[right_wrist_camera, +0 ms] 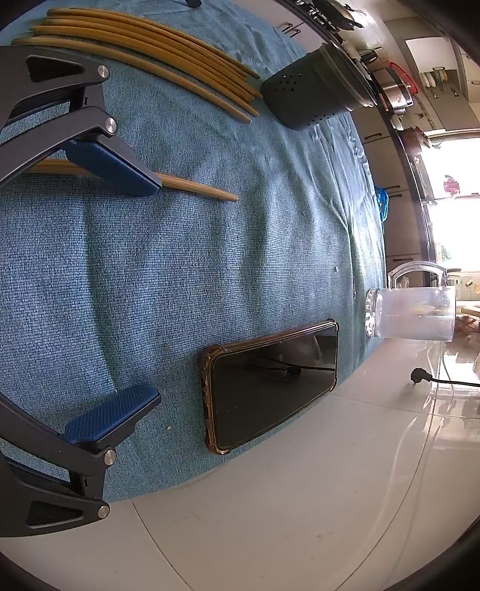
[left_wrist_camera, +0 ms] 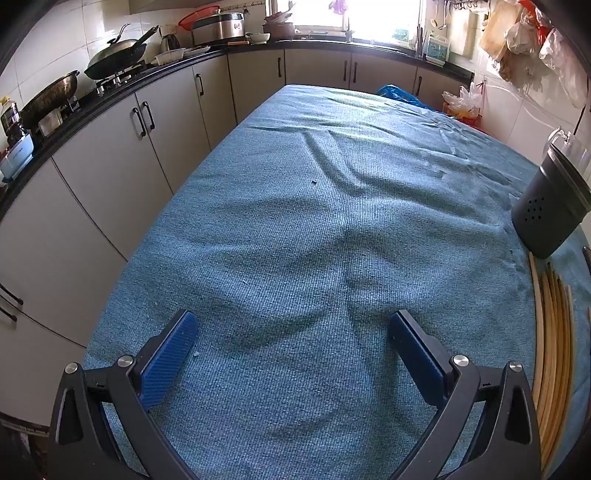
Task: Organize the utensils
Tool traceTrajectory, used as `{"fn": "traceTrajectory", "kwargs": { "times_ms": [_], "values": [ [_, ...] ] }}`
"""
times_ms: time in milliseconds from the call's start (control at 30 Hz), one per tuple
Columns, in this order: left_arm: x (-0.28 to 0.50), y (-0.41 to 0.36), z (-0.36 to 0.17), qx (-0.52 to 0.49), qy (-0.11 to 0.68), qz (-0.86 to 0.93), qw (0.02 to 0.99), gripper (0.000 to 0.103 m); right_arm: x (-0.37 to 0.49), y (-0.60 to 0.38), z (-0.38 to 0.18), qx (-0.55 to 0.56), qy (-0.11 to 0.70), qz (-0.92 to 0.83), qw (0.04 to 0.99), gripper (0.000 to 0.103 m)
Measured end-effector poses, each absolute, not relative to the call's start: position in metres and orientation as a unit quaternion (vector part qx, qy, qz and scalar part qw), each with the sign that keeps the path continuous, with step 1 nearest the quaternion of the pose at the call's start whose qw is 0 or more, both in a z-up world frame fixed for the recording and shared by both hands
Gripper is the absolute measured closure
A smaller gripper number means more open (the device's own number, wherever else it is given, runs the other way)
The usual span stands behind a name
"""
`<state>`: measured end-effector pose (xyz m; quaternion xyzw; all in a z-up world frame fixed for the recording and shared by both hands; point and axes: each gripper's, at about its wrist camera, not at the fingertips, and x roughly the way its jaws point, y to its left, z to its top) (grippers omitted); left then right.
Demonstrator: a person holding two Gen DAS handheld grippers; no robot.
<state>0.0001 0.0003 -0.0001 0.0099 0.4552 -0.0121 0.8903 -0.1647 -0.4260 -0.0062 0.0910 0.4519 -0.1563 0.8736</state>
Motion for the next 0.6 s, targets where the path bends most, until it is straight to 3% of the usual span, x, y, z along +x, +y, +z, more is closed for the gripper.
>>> {"fn": "traceTrajectory", "kwargs": {
  "times_ms": [333, 600],
  "values": [
    [-0.013, -0.003, 0.006, 0.013, 0.458, 0.006, 0.889, 0.0, -0.175, -0.427, -0.004, 0.106, 0.455, -0.17, 0.868, 0.0],
    [-0.096, -0.005, 0.082, -0.009, 0.364, 0.0, 0.931, 0.0, -0.199, -0.405, -0.004, 0.099, 0.462, -0.173, 0.864, 0.0]
  ]
}}
